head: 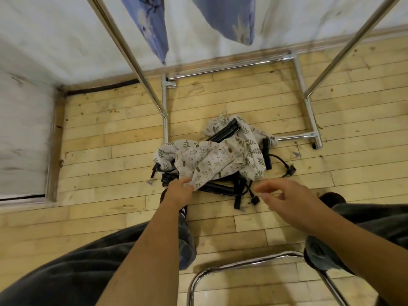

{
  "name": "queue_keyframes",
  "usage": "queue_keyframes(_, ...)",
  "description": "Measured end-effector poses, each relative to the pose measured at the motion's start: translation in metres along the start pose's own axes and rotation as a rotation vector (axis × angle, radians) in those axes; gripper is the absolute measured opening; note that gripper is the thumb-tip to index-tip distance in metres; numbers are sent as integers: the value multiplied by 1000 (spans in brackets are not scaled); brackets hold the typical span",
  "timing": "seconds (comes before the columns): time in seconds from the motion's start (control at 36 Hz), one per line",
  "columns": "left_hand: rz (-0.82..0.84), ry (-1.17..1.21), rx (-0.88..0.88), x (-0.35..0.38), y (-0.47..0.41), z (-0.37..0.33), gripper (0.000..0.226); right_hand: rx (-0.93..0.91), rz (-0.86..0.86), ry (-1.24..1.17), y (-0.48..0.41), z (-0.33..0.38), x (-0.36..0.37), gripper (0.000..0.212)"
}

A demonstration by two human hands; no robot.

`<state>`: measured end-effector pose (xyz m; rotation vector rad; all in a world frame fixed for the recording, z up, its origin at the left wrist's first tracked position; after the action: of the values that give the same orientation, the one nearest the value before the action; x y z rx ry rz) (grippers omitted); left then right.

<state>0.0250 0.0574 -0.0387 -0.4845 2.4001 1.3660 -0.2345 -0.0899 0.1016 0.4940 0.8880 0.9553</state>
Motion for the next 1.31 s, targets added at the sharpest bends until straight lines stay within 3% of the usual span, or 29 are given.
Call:
queue_keyframes(0.25,73,74,-61,7,-12,14,55,20,7,35,-4,-4,2,16)
queue_keyframes(0.39,208,25,-92,15,-17,23,57,41,29,27,-2,-7,6,14)
queue_keyframes(0.61,207,-83,-127,16,-18,20,59,75,48,16,-1,-6,5,17)
queue_keyframes(0.75,170,95,-121,16,-8,5,54,89,44,18,-2,-7,5,16)
queue_keyframes(0.92,90,145,-84,13,-6,-4,50,91,58,43,-3,-7,5,17)
queue_keyframes(1.14,-148,244,118,-3,13,-50,10,82,102,57,-9,-7,5,21)
queue_keyframes(1.31,-178,246,165,-21,39,-103,13,50,112,95,-9,0,4,23)
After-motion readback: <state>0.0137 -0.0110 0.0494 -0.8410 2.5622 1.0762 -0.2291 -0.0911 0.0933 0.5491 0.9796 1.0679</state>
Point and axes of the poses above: each hand's wrist, its own y-axis away from the middle knuckle, its own x-axis out of the palm, z = x × y, the point moved 2 cm from there along -y, towards the middle knuckle, and after that the axes turned 5 degrees about x, right-handed, at the moved point
